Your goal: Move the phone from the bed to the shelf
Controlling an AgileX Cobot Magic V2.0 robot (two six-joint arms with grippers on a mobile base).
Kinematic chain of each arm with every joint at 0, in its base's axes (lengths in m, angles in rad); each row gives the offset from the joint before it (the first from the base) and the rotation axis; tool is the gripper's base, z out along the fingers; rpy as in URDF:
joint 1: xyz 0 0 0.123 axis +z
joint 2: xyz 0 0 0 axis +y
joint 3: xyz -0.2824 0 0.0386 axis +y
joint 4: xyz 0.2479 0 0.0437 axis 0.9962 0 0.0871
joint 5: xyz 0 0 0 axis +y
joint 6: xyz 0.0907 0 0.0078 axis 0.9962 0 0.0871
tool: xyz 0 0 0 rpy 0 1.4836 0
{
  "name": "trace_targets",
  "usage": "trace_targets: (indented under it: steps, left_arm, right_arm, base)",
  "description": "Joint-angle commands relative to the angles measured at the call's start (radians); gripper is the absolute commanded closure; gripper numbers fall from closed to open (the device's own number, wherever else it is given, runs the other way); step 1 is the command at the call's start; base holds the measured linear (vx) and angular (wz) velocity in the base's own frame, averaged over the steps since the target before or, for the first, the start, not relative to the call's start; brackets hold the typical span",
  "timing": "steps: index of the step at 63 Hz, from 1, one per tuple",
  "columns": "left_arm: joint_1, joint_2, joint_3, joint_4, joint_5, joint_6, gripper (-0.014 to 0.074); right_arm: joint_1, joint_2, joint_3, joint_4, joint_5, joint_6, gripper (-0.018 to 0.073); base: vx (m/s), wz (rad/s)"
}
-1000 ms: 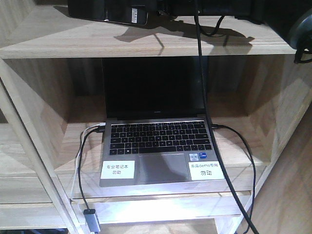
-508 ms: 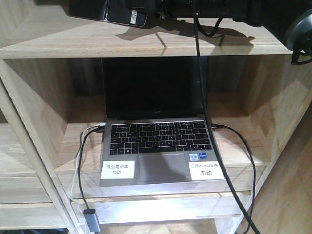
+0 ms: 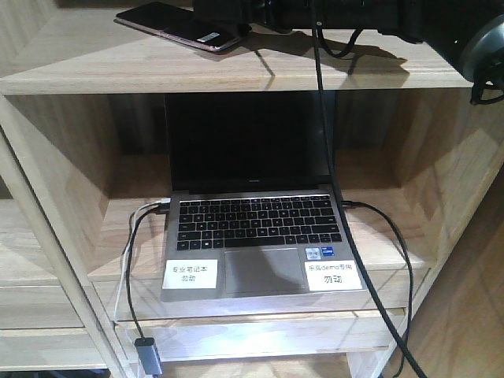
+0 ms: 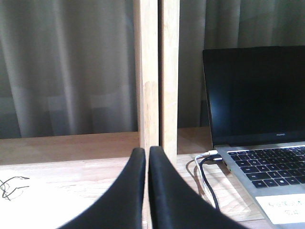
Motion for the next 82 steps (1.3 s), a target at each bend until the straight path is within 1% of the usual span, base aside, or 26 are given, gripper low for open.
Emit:
trace_targets:
  steps: [1, 12, 15, 20, 23, 25, 29, 30, 33, 34, 38, 44, 52, 57, 64, 71, 82]
  left_arm:
    - [-0.005, -0.007, -0.025, -0.011, -0.069, -0.009, 0.0595]
    - [-0.005, -0.007, -0.025, -0.011, -0.069, -0.009, 0.0595]
    - [-0.005, -0.007, -0.025, -0.011, -0.069, -0.009, 0.0595]
    - [-0.005, -0.007, -0.025, -0.011, -0.069, -0.009, 0.0595]
    - [-0.005, -0.007, -0.025, -0.011, -0.069, -0.009, 0.0595]
    - [-0.005, -0.007, -0.025, -0.011, -0.069, -0.009, 0.0595]
    - [-0.005, -0.007, -0.025, -0.011, -0.069, -0.009, 0.0595]
    - [-0.005, -0.007, -0.025, -0.011, -0.069, -0.009, 0.0595]
    - [-0.005, -0.007, -0.025, -0.011, -0.069, -0.009, 0.0595]
    - [-0.005, -0.007, -0.025, -0.011, -0.069, -0.009, 0.0595]
    - [-0.005, -0.007, -0.025, -0.011, -0.069, -0.009, 0.0595]
    - [-0.005, -0.007, -0.025, -0.011, -0.069, -0.009, 0.0595]
    - [-0.005, -0.007, -0.025, -0.011, -0.069, -0.009, 0.0595]
    - [-0.005, -0.007, -0.025, -0.011, -0.069, -0.009, 0.0595]
    - [-0.005, -0.007, -0.025, -0.011, -0.069, -0.009, 0.0595]
    - [-0.005, -0.007, -0.025, -0.011, -0.069, -0.009, 0.0595]
    - [-0.005, -0.007, -0.025, -0.011, -0.069, -0.009, 0.0595]
  right_arm:
    - [-0.001, -0.087, -0.033, 0.015, -0.031, 0.009, -0.0092]
    - [-0.003, -0.132, -0.033, 0.0, -0.014, 0.018, -0.0029]
    - [-0.003, -0.146, -0.033, -0.004, 0.002, 0.027, 0.0008]
    - [-0.003, -0.165, -0.033, -0.008, 0.027, 0.047, 0.0099]
    - [-0.003, -0.177, -0.033, -0.008, 0.041, 0.058, 0.017]
    - [-0.003, -0.185, -0.032, -0.008, 0.05, 0.067, 0.0258]
    - [-0.003, -0.197, -0.032, -0.009, 0.07, 0.078, 0.0396]
    - [-0.003, -0.199, -0.032, -0.009, 0.078, 0.079, 0.0452]
    - [-0.003, -0.207, -0.032, -0.009, 0.094, 0.082, 0.0565]
    - [-0.003, -0.21, -0.032, -0.009, 0.099, 0.089, 0.0576]
    - [-0.003, -0.217, -0.03, -0.026, 0.103, 0.119, 0.0571]
    - [-0.003, -0.239, -0.012, -0.078, 0.101, 0.163, 0.0564]
    - [-0.003, -0.3, 0.09, -0.1, 0.065, 0.181, 0.0564]
    - [-0.003, -0.365, 0.196, -0.112, 0.004, 0.181, 0.0564]
    - [-0.003, -0.475, 0.373, -0.112, -0.12, 0.179, 0.0564]
    - [-0.003, -0.6, 0.554, -0.111, -0.271, 0.149, 0.0564]
    - [-0.003, -0.793, 0.817, -0.111, -0.441, 0.126, 0.0564]
  base:
    - [0.0, 0.0]
    - [0.0, 0.0]
    - [0.0, 0.0]
    - [0.0, 0.0]
    - [0.0, 0.0]
    - [0.0, 0.0]
    - [0.0, 0.0]
    - [0.0, 0.0]
    - [0.0, 0.0]
    - [0.0, 0.0]
    - [0.0, 0.0]
    - [0.0, 0.0]
    - [0.0, 0.0]
    - [0.0, 0.0]
    - [0.0, 0.0]
    - [0.0, 0.0]
    - [0.0, 0.0]
